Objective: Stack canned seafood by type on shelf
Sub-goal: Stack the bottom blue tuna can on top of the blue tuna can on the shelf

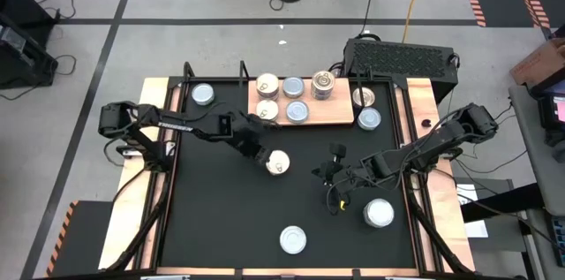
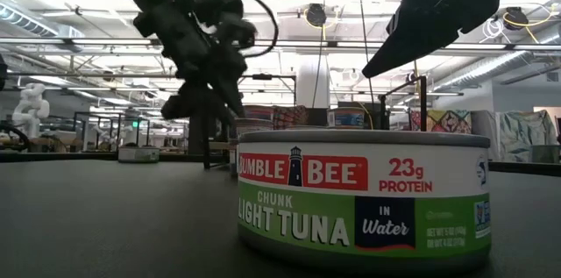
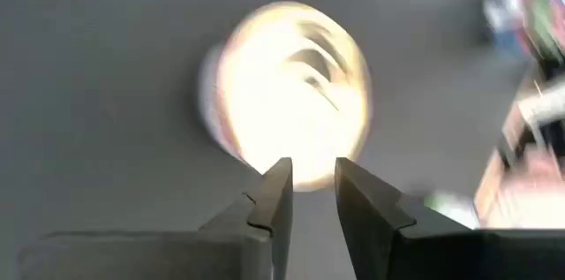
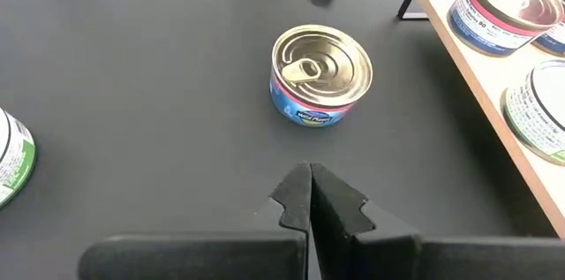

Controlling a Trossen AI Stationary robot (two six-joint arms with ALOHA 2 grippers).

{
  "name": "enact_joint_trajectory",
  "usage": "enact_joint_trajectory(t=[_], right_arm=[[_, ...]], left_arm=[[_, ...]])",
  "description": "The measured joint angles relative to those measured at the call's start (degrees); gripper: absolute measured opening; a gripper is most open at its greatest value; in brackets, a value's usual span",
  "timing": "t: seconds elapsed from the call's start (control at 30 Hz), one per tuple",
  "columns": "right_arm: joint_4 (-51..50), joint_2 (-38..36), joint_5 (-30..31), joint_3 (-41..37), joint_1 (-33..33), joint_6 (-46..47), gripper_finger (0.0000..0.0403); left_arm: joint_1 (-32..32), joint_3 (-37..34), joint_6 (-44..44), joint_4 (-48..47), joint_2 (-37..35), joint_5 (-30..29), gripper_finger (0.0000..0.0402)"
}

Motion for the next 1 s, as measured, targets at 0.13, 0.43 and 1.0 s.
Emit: enact_joint_trajectory(t=[0.13,0.43,1.0], right_arm=[[-0.1,0.0,0.0,0.0,0.0,0.0,0.0],[-0.4,0.0,0.2,0.0,0.0,0.3,0.0],[-0.9,0.0,0.2,0.0,0.0,1.5,0.0]], left_arm=[[-2.7,1.0,12.4,0.2,-1.3,0.4,0.009],[-18.2,1.4,48.2,-1.1,-1.0,-27.6,0.0091],[-24.5,0.7,77.6,6.5,8.5,-40.7,0.0091]])
